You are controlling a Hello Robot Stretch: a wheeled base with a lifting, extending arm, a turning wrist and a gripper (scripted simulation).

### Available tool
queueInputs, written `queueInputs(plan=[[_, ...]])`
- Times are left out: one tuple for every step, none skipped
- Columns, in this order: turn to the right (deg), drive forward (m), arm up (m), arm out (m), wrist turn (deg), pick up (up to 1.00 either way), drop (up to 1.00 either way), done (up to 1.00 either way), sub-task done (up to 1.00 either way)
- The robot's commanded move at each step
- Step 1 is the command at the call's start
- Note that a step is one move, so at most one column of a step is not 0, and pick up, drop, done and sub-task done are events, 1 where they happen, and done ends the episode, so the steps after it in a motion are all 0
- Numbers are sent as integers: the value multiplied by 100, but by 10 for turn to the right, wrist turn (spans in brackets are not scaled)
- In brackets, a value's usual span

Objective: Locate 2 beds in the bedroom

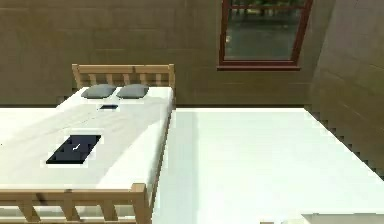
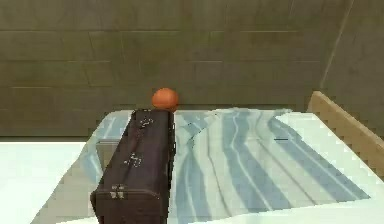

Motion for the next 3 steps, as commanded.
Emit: queueInputs(plan=[[-450,0,0,0,0,0,0,0,0],[-420,0,0,0,0,0,0,0,0],[-30,0,0,0,0,0,0,0,0]])
